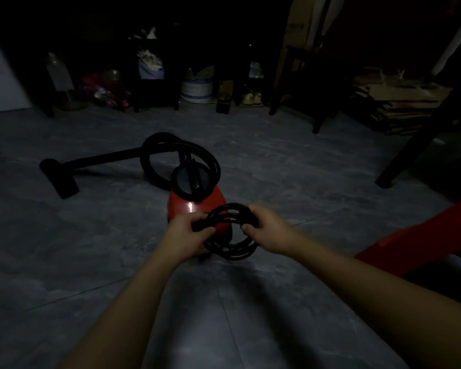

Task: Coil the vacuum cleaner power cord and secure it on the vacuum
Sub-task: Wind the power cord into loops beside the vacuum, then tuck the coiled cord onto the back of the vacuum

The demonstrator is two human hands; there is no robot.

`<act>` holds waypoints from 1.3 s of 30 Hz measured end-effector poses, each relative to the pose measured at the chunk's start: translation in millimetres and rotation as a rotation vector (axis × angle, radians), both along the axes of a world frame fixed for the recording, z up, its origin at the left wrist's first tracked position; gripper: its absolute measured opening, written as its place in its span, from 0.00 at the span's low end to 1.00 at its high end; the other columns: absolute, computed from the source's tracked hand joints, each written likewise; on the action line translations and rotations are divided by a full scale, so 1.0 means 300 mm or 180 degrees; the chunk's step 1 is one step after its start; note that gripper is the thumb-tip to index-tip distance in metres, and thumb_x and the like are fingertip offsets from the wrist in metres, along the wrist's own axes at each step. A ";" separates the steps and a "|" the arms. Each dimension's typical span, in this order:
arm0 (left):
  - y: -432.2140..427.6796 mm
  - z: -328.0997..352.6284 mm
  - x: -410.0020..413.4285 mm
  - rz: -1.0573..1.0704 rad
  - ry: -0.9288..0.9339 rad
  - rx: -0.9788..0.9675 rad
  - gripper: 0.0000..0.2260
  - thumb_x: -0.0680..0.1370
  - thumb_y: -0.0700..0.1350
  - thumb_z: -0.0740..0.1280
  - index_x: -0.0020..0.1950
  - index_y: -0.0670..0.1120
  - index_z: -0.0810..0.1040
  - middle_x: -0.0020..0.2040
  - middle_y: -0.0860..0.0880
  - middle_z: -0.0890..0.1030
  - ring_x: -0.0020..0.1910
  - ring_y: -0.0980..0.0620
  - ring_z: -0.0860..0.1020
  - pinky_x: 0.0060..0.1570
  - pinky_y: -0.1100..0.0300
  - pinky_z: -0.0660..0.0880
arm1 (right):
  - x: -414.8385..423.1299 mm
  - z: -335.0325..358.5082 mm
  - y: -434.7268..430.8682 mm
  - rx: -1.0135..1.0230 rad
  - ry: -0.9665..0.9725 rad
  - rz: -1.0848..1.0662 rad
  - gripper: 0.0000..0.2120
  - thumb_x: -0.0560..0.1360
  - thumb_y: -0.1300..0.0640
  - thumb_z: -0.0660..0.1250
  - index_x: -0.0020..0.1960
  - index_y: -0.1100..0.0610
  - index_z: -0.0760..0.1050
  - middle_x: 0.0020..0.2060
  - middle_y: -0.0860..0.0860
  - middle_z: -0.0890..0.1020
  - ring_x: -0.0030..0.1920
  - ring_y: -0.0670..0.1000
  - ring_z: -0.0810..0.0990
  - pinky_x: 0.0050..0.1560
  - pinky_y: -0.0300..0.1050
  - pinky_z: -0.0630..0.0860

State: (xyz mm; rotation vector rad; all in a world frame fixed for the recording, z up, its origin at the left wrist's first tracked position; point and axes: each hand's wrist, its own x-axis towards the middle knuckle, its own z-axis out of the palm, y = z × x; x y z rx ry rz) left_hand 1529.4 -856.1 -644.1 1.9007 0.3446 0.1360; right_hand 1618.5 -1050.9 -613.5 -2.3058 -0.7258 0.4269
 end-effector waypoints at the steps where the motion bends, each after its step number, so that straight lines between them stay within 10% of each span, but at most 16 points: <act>1: 0.005 0.001 0.002 -0.0017 0.0066 0.0003 0.08 0.75 0.35 0.72 0.51 0.45 0.84 0.41 0.50 0.85 0.39 0.55 0.84 0.35 0.68 0.77 | 0.013 -0.023 0.004 0.0049 0.0044 0.0041 0.13 0.78 0.63 0.65 0.62 0.58 0.74 0.47 0.44 0.78 0.48 0.43 0.77 0.47 0.29 0.73; 4: 0.012 0.004 0.013 -0.0032 0.0224 0.0138 0.09 0.76 0.34 0.71 0.48 0.47 0.82 0.37 0.51 0.83 0.32 0.60 0.82 0.29 0.70 0.75 | 0.044 -0.077 0.016 0.0214 0.0243 0.0162 0.15 0.78 0.65 0.64 0.65 0.59 0.73 0.50 0.45 0.78 0.51 0.43 0.77 0.46 0.22 0.70; 10: 0.046 0.056 0.051 -0.0411 0.0792 0.0847 0.11 0.75 0.36 0.72 0.43 0.53 0.79 0.40 0.54 0.83 0.34 0.66 0.80 0.37 0.70 0.75 | 0.090 -0.127 0.030 0.0456 0.0512 0.0366 0.18 0.76 0.60 0.65 0.65 0.56 0.74 0.58 0.54 0.81 0.59 0.53 0.80 0.64 0.56 0.76; 20: 0.140 0.108 0.145 -0.1400 0.1654 0.1462 0.07 0.73 0.45 0.75 0.50 0.49 0.83 0.41 0.52 0.84 0.42 0.54 0.83 0.41 0.63 0.77 | 0.157 -0.112 0.111 0.0221 0.0626 0.0845 0.12 0.78 0.62 0.66 0.61 0.57 0.76 0.54 0.53 0.82 0.56 0.52 0.80 0.62 0.52 0.77; 28: 0.220 -0.019 0.180 -0.1239 0.0959 0.0286 0.11 0.72 0.41 0.76 0.53 0.47 0.83 0.46 0.40 0.85 0.42 0.49 0.83 0.41 0.58 0.79 | 0.180 -0.112 0.157 -0.0078 0.0650 0.0876 0.10 0.77 0.62 0.69 0.58 0.62 0.79 0.51 0.57 0.84 0.52 0.54 0.83 0.55 0.47 0.79; 39: 0.213 -0.115 0.123 -0.1777 0.1255 -0.0220 0.08 0.75 0.45 0.74 0.54 0.47 0.84 0.39 0.49 0.84 0.37 0.54 0.81 0.36 0.57 0.78 | 0.107 -0.231 0.162 0.0548 0.1004 0.0293 0.10 0.73 0.67 0.72 0.53 0.60 0.78 0.45 0.56 0.83 0.43 0.46 0.81 0.47 0.42 0.80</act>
